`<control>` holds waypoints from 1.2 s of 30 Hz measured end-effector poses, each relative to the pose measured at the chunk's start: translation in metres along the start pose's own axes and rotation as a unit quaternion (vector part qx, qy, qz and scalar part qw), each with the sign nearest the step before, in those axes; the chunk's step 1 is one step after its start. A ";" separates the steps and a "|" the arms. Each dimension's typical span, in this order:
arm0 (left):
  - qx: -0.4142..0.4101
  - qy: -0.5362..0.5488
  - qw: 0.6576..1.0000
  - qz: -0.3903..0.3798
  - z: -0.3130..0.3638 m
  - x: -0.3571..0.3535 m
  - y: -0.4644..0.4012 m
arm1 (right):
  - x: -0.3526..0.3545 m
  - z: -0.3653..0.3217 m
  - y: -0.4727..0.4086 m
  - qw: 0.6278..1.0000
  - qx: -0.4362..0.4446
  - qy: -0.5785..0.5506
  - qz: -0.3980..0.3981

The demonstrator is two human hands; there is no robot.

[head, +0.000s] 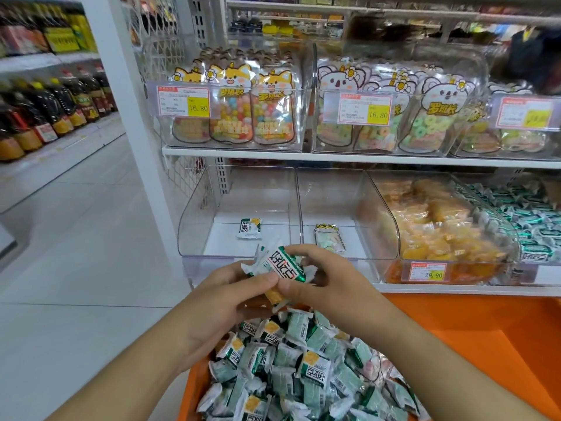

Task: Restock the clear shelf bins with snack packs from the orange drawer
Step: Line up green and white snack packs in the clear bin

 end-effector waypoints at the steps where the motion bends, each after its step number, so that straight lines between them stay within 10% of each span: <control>1: 0.002 -0.006 1.000 -0.004 0.000 0.002 -0.001 | 0.002 0.001 0.000 1.000 -0.007 -0.005 0.006; 11: -0.105 -0.191 0.973 0.073 0.039 0.060 -0.026 | -0.019 -0.006 -0.056 0.998 -0.028 0.060 0.020; 15: -0.229 -0.420 0.853 0.207 0.053 0.108 -0.052 | -0.050 -0.002 -0.142 0.997 -0.039 0.067 0.024; 20: -0.306 -0.552 0.751 0.192 0.030 0.122 -0.077 | -0.094 0.029 -0.254 0.992 -0.040 0.114 0.035; 36: -0.369 -0.527 0.743 0.184 0.008 0.131 -0.093 | -0.119 0.071 -0.324 0.975 0.033 0.218 0.029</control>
Point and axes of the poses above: each hand's wrist, its own y-axis away from the middle knuckle, its own x-axis out of the back of the hand, z = x × y, the point moved 7 cm from there along -y, towards the middle knuckle, and after that the axes turned 7 degrees about z, right-handed, at the moved point
